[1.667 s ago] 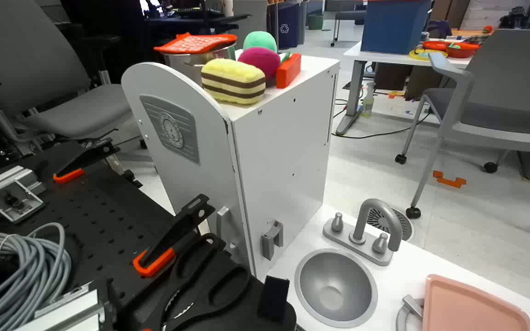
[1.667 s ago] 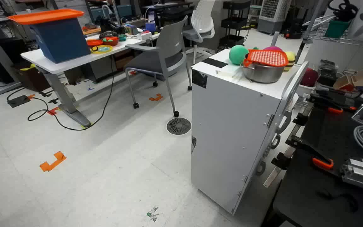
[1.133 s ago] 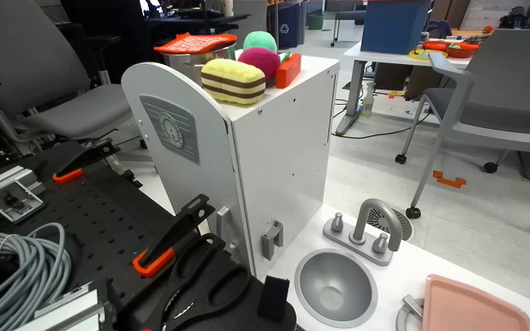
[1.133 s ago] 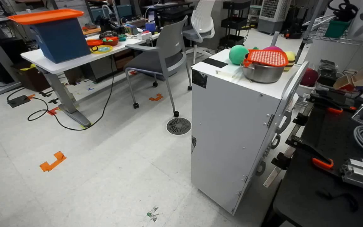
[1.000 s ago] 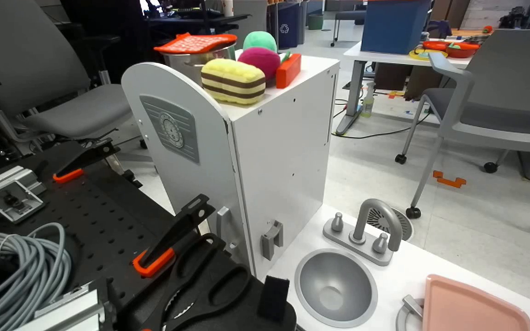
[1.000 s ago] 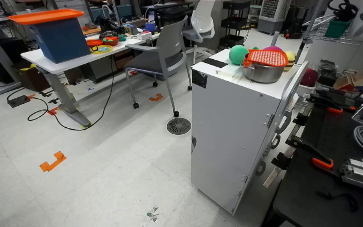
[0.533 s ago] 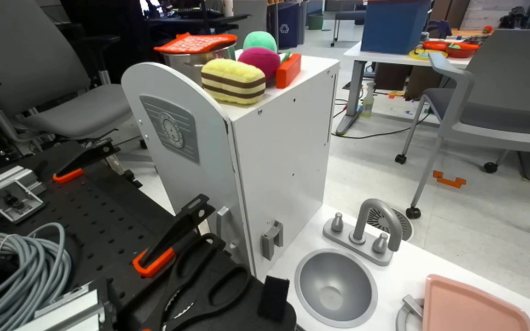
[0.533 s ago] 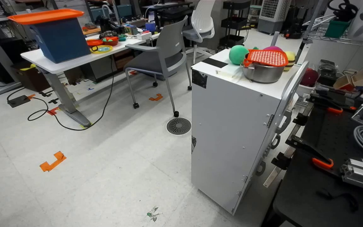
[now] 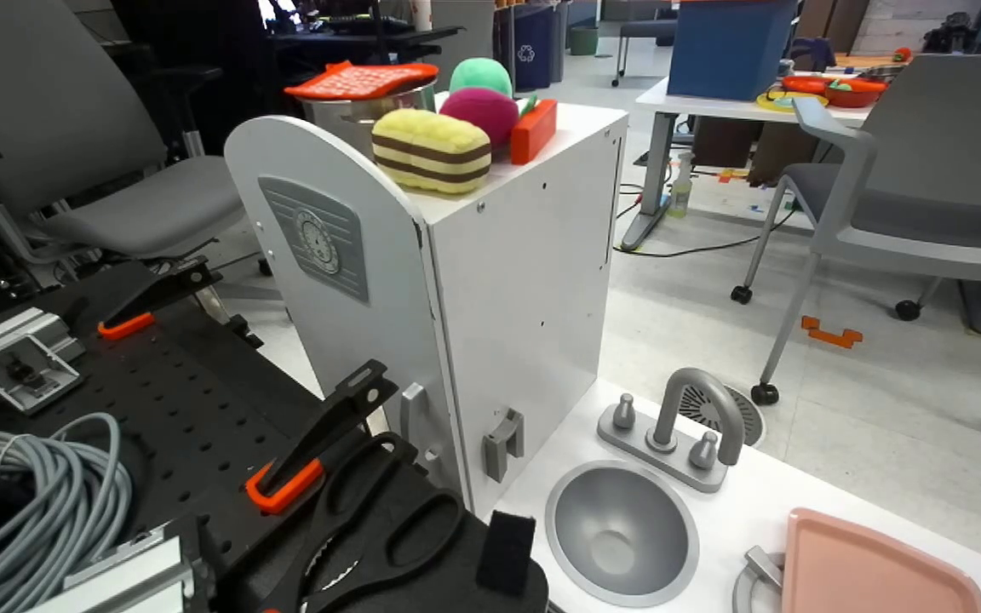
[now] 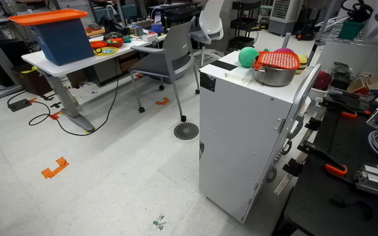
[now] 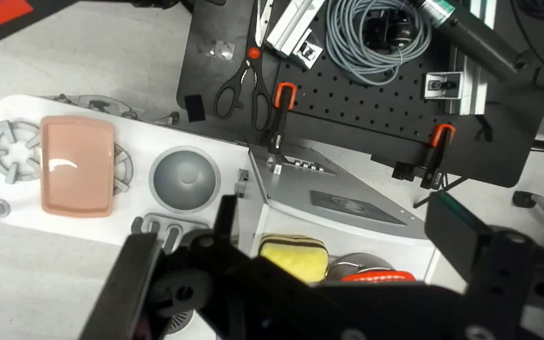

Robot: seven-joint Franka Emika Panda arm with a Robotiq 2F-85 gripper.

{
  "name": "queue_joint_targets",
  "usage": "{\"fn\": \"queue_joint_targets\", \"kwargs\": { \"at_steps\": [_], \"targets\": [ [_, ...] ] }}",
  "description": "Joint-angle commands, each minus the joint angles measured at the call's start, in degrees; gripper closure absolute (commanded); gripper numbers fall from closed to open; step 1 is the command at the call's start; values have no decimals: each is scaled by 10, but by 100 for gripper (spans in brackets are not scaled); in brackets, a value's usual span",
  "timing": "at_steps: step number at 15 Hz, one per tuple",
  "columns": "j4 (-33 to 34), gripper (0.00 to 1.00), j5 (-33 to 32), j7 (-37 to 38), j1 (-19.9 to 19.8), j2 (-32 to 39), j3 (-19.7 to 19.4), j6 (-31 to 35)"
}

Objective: Remove the pot holder from the top of the cabinet.

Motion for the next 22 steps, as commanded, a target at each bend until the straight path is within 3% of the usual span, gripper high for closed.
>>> {"fn": "queue_joint_targets", "kwargs": {
  "at_steps": [1,4,10,13,14,22],
  "targets": [
    [-1,0,-1,-34,10,4,28,45],
    [-40,0,-8,-42,21,-17,57,114],
    [-148,0,-6,-10,29,-49,90,333],
    [-168,0,13,0,31,-62,84,308],
    [-149,0,0,-2,31,-35,87,314],
    [-163,0,1,10,30,-42,89,315]
  ]
}}
